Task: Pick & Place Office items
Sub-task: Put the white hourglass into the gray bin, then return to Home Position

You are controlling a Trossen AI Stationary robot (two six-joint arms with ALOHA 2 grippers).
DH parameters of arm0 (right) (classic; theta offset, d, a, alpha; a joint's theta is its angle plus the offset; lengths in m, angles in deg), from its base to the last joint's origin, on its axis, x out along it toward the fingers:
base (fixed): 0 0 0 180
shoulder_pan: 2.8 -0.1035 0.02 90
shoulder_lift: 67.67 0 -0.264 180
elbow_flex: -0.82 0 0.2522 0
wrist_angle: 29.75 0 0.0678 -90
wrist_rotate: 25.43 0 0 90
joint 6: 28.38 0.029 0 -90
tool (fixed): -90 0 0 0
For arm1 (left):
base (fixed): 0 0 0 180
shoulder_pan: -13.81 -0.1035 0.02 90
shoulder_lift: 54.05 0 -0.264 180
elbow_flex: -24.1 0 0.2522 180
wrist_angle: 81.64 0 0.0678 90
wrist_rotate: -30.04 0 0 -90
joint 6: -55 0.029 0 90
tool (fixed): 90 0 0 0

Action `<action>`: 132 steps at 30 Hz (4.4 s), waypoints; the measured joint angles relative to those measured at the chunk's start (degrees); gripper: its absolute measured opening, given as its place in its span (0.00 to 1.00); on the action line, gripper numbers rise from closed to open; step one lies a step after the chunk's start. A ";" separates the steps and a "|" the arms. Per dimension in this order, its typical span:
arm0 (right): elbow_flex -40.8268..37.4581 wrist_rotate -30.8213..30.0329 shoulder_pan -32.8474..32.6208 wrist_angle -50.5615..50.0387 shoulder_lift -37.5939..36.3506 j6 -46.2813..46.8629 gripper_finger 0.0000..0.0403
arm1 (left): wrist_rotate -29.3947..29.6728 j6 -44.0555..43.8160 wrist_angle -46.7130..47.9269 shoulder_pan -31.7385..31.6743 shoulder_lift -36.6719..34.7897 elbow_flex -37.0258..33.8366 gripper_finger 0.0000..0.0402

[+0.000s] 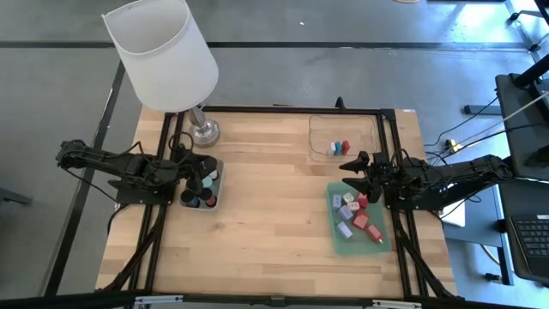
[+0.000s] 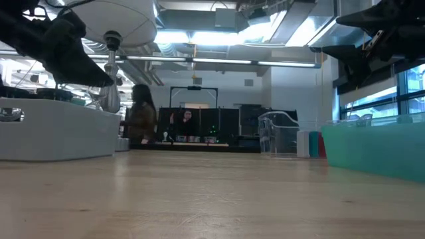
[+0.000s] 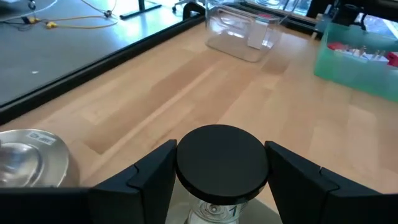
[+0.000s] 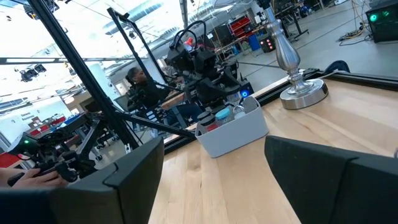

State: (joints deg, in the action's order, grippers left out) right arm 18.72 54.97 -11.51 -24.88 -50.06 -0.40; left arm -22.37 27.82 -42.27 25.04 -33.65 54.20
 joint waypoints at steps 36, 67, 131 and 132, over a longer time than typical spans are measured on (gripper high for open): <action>0.00 0.00 0.00 0.00 0.00 0.00 0.70 | 7.75 -1.63 -0.37 0.00 6.97 -0.02 0.54; 0.00 0.00 -0.02 -0.02 0.00 0.00 0.70 | 7.74 -1.29 -17.60 -0.09 9.44 -7.30 0.54; 0.00 0.00 -0.02 0.00 -0.02 0.00 0.70 | -12.44 16.41 -6.82 -0.07 -1.41 9.54 0.70; 0.00 0.00 0.00 -0.02 0.00 0.00 0.70 | -12.47 15.82 -5.45 -0.07 -2.54 9.62 0.70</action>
State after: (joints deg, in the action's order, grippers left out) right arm 18.72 54.97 -11.51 -24.90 -50.06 -0.40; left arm -34.84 43.63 -47.72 24.97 -36.19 63.82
